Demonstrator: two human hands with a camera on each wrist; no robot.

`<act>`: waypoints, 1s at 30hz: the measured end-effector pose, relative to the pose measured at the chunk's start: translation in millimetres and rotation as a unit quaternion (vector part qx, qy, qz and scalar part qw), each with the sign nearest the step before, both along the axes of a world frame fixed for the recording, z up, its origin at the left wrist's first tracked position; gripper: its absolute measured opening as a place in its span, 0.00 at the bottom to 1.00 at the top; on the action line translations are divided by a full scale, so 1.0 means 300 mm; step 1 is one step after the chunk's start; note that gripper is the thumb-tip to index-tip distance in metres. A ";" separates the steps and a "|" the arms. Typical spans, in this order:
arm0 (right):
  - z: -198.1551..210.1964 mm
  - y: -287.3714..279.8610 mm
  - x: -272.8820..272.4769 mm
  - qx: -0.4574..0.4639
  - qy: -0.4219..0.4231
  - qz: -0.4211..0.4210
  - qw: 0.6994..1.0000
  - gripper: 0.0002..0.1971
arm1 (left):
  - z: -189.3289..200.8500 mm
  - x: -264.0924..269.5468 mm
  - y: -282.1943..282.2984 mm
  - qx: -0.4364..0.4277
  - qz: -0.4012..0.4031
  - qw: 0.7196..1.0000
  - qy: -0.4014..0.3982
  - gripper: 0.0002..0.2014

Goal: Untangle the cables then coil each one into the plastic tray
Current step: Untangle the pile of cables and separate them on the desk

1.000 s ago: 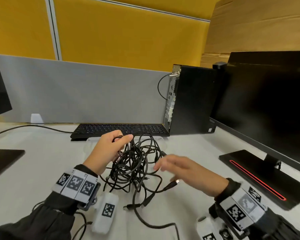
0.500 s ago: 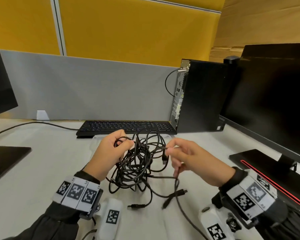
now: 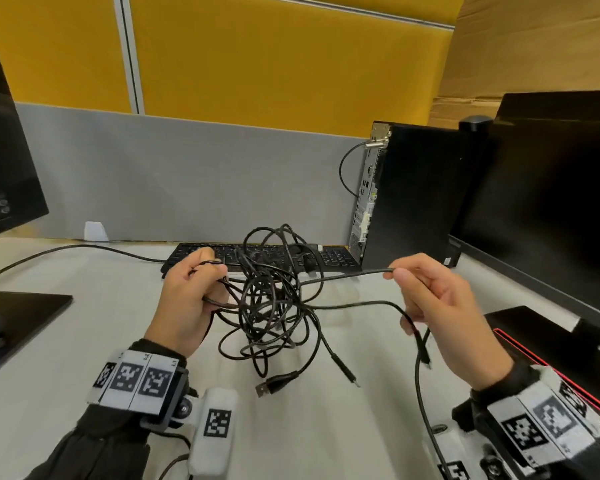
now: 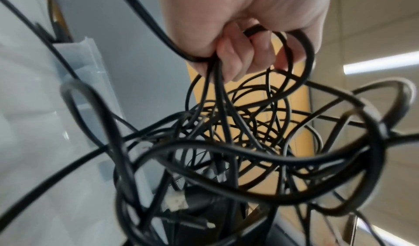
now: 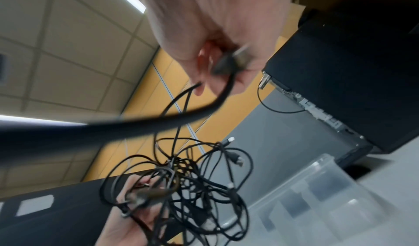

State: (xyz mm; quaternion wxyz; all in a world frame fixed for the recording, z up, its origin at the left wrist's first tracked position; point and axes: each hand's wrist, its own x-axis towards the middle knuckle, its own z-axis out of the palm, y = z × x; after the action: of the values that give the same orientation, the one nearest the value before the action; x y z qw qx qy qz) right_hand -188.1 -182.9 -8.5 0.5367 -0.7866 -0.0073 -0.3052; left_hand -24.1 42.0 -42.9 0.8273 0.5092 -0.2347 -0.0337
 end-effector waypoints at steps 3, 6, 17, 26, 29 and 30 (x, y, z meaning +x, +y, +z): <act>-0.031 -0.020 -0.004 -0.028 -0.035 -0.052 0.998 0.08 | 0.000 0.012 0.010 -0.079 -0.007 0.996 0.039 0.14; -0.063 -0.057 -0.009 -0.040 0.010 -0.071 0.997 0.08 | 0.006 -0.001 0.007 -0.157 -0.051 0.985 0.048 0.18; 0.026 0.123 0.046 -0.233 0.184 0.150 0.943 0.11 | 0.002 -0.026 -0.023 -0.211 -0.109 0.970 0.053 0.17; -0.044 0.145 0.085 -0.103 0.152 0.092 0.979 0.14 | 0.009 -0.014 -0.006 -0.259 -0.118 0.955 0.082 0.25; -0.035 0.136 0.090 -0.101 0.137 0.090 0.981 0.13 | 0.008 -0.010 -0.001 -0.263 -0.128 0.953 0.079 0.28; -0.031 0.132 0.092 -0.121 0.135 0.087 0.979 0.12 | 0.009 -0.008 0.000 -0.263 -0.127 0.953 0.078 0.28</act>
State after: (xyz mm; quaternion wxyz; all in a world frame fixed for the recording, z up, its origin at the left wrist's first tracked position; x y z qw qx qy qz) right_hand -160.5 -143.1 -17.7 0.4578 -0.8762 -0.0404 -0.1450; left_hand -26.6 42.0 -40.1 0.9366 0.2349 -0.2331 -0.1153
